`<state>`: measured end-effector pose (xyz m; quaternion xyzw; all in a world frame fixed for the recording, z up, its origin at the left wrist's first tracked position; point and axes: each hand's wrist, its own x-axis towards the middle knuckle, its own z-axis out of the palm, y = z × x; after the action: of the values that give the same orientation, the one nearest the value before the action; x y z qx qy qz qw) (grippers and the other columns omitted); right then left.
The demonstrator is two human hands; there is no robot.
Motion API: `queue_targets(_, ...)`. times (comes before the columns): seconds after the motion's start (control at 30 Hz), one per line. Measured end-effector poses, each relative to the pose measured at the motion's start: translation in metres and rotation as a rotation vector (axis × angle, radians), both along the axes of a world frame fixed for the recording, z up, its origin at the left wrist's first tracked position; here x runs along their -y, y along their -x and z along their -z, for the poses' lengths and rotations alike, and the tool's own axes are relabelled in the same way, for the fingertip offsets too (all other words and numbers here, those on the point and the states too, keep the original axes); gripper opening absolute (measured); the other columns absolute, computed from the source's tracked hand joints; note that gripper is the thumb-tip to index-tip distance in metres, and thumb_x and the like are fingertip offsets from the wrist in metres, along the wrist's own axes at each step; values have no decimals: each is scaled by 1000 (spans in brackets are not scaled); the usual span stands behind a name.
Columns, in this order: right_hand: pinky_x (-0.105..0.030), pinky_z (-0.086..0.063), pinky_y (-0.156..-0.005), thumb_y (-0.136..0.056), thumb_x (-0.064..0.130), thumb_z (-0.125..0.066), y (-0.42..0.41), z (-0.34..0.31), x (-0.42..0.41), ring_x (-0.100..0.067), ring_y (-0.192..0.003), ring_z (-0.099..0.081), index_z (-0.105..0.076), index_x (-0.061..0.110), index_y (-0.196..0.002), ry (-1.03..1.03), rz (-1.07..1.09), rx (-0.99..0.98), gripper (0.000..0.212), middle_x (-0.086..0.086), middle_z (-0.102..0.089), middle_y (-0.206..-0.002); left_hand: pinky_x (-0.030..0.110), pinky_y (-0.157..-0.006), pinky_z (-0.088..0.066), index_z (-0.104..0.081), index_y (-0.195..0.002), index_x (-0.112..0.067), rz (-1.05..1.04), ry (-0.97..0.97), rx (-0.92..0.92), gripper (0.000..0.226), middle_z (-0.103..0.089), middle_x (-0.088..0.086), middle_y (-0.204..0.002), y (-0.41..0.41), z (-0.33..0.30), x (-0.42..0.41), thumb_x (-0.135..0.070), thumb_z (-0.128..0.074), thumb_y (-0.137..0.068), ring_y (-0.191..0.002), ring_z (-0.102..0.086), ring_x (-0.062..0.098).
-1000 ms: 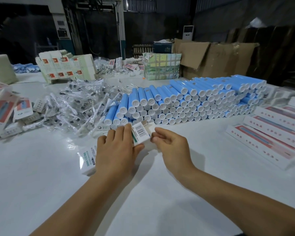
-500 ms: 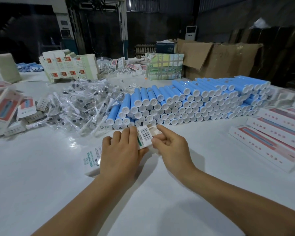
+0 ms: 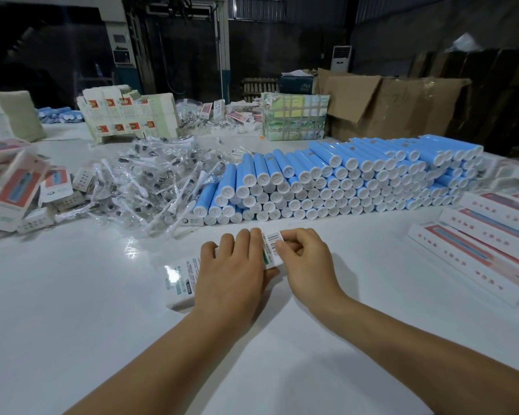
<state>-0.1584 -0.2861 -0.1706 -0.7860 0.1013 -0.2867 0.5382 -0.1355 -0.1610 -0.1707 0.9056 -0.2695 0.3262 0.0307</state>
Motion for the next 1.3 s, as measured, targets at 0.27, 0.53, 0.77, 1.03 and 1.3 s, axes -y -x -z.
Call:
queue_targets(0.27, -36, -52, -84, -90, 15, -60, 0, -4, 3, -3, -82, -59, -59, 39, -81, 42, -72, 10, 25, 12, -56, -92, 43, -73, -43, -56, -124, -4, -38, -10, -72, 60, -62, 8, -106, -1, -4, -1, -52, -53, -87, -87, -57, 29)
queue_targets(0.53, -43, -56, -78, -84, 29, -64, -9, -22, 23, -29, -93, -63, -58, 8, -116, -1122, -272, -92, 38, -17, -63, -115, 40, -84, -35, -41, -141, -9, -70, 74, -179, 77, -53, 7, -130, -5, -17, -1, -60, -27, -85, -111, -50, 30)
queue_targets(0.77, -32, -57, -70, -85, 3, -59, -8, -14, 9, -23, -88, -69, -61, 5, -110, -821, -431, 65, 25, -11, -71, -94, 43, -70, -48, -61, -119, 2, 29, 116, -35, 62, -66, 14, -105, 2, -12, 8, -50, -52, -86, -85, -63, 34)
queue_targets(1.03, -28, -37, -103, -101, 19, -36, 8, -2, -3, -20, -124, -50, -34, 11, -145, 344, -107, -18, 45, -9, -54, -136, 46, -72, -48, -54, -125, 6, -6, -47, -66, 80, -61, 15, -104, 13, -7, 6, -37, -74, -61, -84, -58, 33)
queue_targets(1.3, -34, -57, -81, -100, 24, -39, 9, -18, 9, -21, -93, -67, -72, 11, -99, -587, -453, -29, 35, -12, -71, -99, 45, -74, -47, -54, -126, 3, -4, 18, -39, 60, -61, 15, -112, 9, -9, 3, -41, -59, -85, -88, -58, 33)
